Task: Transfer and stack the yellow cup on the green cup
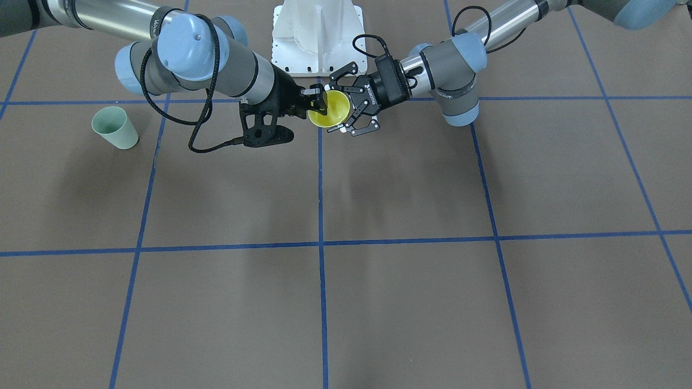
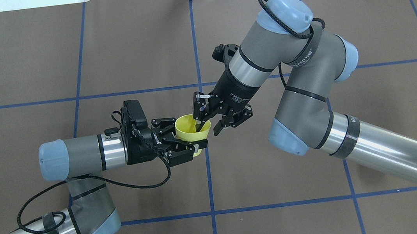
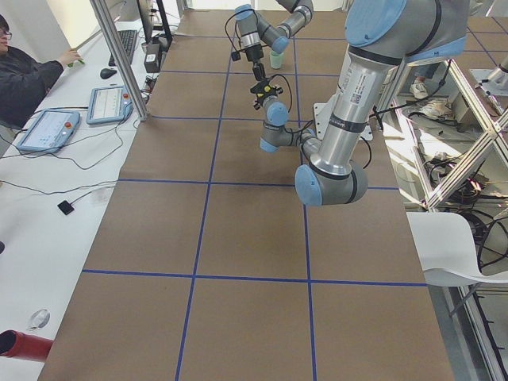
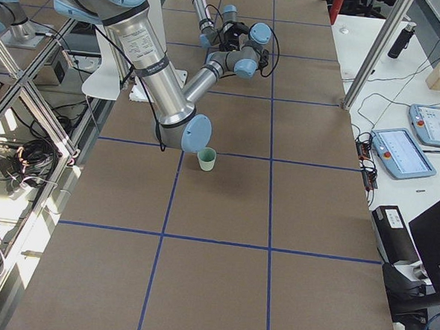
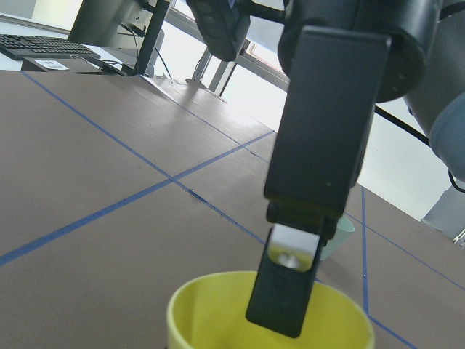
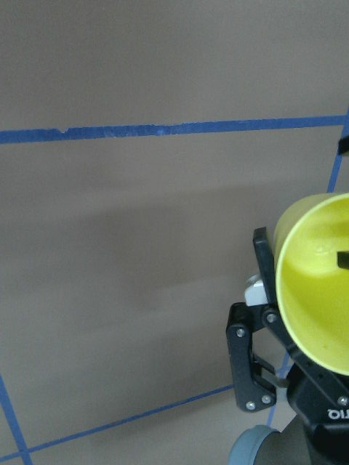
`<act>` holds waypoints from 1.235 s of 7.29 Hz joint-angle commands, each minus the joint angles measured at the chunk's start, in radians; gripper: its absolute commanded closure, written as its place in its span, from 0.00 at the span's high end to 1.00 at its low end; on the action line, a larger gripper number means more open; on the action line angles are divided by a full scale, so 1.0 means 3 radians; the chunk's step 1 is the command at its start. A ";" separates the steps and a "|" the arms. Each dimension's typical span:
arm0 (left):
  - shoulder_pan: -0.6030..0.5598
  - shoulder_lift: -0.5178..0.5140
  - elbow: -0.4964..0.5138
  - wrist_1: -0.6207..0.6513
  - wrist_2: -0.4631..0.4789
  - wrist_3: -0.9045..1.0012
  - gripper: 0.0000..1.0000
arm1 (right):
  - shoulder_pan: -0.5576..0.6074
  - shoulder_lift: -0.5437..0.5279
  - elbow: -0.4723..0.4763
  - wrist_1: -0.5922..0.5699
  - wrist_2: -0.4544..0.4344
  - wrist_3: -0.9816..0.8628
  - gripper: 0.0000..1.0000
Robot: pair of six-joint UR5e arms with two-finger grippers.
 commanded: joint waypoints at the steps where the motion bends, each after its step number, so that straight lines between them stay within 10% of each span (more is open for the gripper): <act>1: 0.0000 -0.0005 0.0000 0.0001 -0.0002 -0.0005 0.00 | -0.0001 -0.0020 -0.0001 0.0000 0.0000 0.0000 0.35; 3: 0.0000 -0.0005 0.0000 0.0001 0.0003 -0.0015 0.00 | -0.0006 -0.0020 -0.0001 0.0000 -0.0005 0.0005 0.13; 5: 0.0000 -0.0005 0.0000 0.0001 0.0003 -0.0031 0.25 | -0.0006 -0.0025 0.0004 0.0005 -0.0010 0.0005 0.00; 7: 0.0000 -0.0025 -0.0015 0.0006 0.0014 -0.0036 1.00 | -0.0006 -0.0030 0.0014 0.0010 -0.0020 0.0000 0.00; 9: 0.0000 -0.0025 -0.0015 0.0016 0.0014 -0.0036 1.00 | -0.0001 -0.0035 0.0019 0.0010 -0.0026 0.0000 0.00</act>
